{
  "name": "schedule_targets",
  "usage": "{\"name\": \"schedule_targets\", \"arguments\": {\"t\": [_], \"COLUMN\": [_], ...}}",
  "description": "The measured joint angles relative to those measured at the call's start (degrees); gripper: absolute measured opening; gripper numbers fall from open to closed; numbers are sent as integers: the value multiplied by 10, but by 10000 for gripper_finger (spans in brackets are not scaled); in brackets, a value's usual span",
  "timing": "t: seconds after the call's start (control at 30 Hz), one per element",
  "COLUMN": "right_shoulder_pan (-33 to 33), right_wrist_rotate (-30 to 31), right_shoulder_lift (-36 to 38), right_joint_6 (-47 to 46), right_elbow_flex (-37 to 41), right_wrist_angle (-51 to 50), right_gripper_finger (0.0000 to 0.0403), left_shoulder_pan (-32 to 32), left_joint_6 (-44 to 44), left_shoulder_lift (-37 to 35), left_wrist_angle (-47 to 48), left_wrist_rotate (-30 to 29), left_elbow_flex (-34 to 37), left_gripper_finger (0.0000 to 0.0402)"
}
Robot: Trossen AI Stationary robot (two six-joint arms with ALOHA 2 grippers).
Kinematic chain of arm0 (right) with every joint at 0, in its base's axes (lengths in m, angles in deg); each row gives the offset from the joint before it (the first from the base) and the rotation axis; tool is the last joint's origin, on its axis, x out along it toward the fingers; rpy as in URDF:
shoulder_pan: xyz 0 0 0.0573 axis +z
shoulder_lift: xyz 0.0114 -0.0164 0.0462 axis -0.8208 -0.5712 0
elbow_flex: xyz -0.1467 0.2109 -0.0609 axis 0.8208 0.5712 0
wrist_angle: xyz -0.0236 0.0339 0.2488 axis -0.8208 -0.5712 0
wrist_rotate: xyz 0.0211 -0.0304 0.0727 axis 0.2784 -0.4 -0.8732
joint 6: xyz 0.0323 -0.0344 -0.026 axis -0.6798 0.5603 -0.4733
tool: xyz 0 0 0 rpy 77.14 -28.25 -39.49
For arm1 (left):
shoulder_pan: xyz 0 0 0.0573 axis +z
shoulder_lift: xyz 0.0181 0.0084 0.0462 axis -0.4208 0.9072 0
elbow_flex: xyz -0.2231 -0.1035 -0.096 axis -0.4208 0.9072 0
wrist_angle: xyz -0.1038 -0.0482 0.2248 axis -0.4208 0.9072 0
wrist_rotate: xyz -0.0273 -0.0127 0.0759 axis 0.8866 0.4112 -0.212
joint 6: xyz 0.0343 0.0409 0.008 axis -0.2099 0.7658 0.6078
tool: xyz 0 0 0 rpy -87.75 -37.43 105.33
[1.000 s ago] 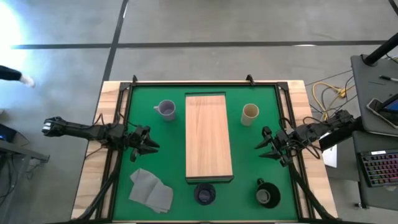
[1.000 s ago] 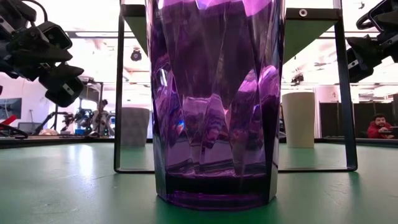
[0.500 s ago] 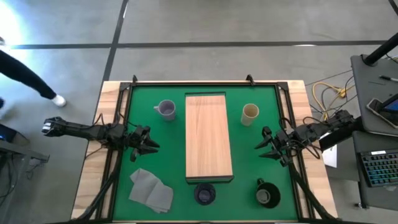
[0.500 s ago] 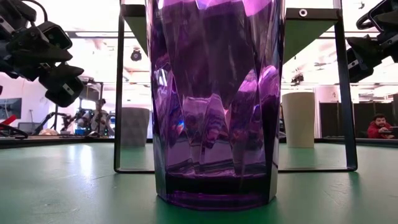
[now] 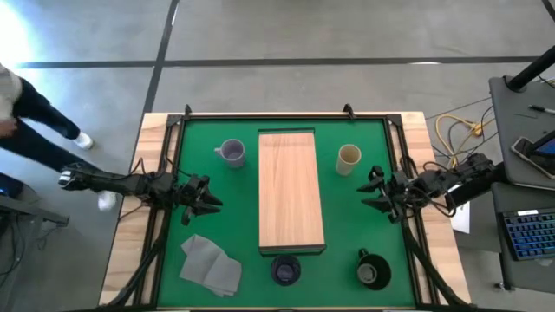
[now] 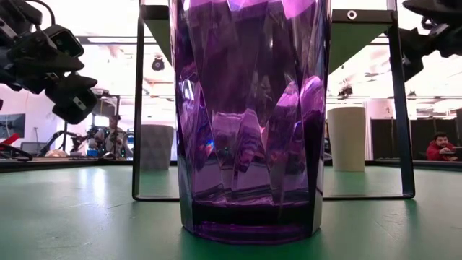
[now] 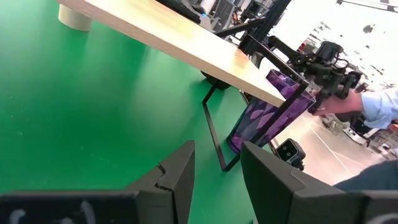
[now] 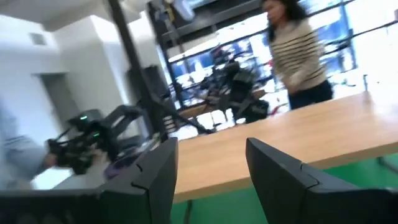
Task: Stack small to large cups/mugs on shelf
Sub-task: Put the violet cup on the shelf
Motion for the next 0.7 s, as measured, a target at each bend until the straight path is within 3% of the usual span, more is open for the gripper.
{"name": "schedule_targets", "arguments": {"t": [0.1,0.3,0.57,0.7], "right_shoulder_pan": [0,0,0,0], "right_wrist_rotate": [21,21,21,21], "right_shoulder_lift": [0,0,0,1], "right_joint_6": [5,11,40,10], "right_elbow_flex": [0,0,0,0], "right_wrist_angle": [20,113,136,136], "right_gripper_finger": [183,183,183,183], "left_shoulder_pan": [0,0,0,0], "left_joint_6": [-34,-290,-219,-234], "left_shoulder_lift": [0,0,0,0], "left_wrist_angle": [-40,-178,-224,-240], "left_wrist_rotate": [-44,-70,-116,-169], "left_elbow_flex": [0,0,0,0], "left_gripper_finger": [116,116,116,116]}}
